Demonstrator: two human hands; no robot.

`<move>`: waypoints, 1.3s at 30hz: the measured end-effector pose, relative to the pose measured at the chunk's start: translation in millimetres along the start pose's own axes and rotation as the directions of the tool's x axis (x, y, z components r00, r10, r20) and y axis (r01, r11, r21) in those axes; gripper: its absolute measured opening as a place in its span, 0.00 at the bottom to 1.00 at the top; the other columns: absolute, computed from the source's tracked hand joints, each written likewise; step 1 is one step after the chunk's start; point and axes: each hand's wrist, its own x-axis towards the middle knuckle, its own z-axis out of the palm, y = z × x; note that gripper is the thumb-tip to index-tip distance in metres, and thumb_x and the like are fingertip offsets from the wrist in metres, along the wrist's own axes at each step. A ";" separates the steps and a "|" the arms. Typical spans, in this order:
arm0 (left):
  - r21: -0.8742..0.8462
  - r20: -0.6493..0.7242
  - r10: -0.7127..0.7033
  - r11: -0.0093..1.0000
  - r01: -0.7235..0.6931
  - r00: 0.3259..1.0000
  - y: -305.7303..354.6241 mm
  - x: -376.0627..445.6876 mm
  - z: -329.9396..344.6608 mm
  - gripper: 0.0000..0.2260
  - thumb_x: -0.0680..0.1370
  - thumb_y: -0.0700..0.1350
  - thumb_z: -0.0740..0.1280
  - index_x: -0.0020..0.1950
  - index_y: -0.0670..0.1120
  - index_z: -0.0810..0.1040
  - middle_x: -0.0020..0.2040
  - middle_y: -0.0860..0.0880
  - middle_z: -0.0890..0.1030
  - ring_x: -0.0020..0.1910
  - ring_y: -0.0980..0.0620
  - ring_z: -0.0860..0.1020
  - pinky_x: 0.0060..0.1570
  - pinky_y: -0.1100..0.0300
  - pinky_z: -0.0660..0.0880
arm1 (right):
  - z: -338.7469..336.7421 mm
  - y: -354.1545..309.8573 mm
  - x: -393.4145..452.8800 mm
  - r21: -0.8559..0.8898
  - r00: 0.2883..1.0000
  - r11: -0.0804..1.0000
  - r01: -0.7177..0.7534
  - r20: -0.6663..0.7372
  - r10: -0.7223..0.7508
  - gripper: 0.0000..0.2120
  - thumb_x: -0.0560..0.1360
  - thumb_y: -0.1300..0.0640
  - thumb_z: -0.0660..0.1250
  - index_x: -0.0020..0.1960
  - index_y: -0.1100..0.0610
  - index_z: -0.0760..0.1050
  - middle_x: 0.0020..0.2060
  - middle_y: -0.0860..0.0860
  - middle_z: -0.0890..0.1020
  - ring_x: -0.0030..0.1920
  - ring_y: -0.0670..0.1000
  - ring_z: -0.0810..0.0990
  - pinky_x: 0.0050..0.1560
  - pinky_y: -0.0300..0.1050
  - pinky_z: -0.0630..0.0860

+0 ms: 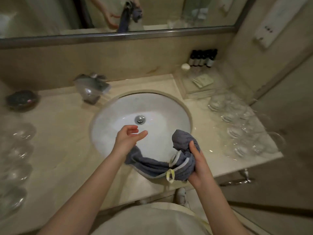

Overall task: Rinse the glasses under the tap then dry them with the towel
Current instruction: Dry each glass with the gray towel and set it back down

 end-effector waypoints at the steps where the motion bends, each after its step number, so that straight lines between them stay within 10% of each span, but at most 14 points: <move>1: 0.018 0.040 0.008 1.000 -0.009 0.999 4.7 1.6 15.9 0.18 0.72 0.44 0.76 0.58 0.46 0.75 0.53 0.51 0.78 0.48 0.56 0.78 0.45 0.60 0.74 | -7.9 -9.1 -1.0 0.020 0.999 1.000 0.012 -0.032 -0.011 0.27 0.74 0.51 0.64 0.69 0.63 0.70 0.62 0.65 0.77 0.57 0.61 0.78 0.58 0.54 0.77; 17: 0.266 0.495 -0.033 0.957 -0.115 0.868 23.6 -4.7 261.2 0.22 0.71 0.46 0.77 0.61 0.44 0.75 0.57 0.48 0.78 0.52 0.53 0.77 0.43 0.64 0.73 | -151.4 -92.1 4.4 0.241 0.959 0.966 0.093 -0.282 -0.023 0.26 0.75 0.52 0.65 0.69 0.64 0.70 0.64 0.67 0.76 0.64 0.66 0.75 0.55 0.53 0.79; 23: 0.313 0.571 -0.041 0.934 -0.171 0.820 13.9 -20.4 314.5 0.26 0.67 0.45 0.79 0.62 0.45 0.73 0.59 0.48 0.77 0.59 0.52 0.75 0.58 0.59 0.73 | -179.9 -93.8 0.7 0.242 0.940 0.968 0.069 -0.341 0.019 0.28 0.71 0.51 0.69 0.66 0.67 0.73 0.60 0.69 0.77 0.63 0.67 0.75 0.62 0.58 0.73; 39: 0.386 0.435 0.070 0.886 -0.256 0.898 -5.0 -50.8 368.9 0.40 0.58 0.49 0.84 0.60 0.48 0.62 0.58 0.51 0.71 0.55 0.53 0.73 0.52 0.64 0.68 | -218.8 -108.7 10.5 0.289 0.924 0.948 0.132 -0.382 -0.012 0.24 0.74 0.54 0.67 0.66 0.66 0.73 0.60 0.68 0.78 0.63 0.67 0.75 0.66 0.61 0.70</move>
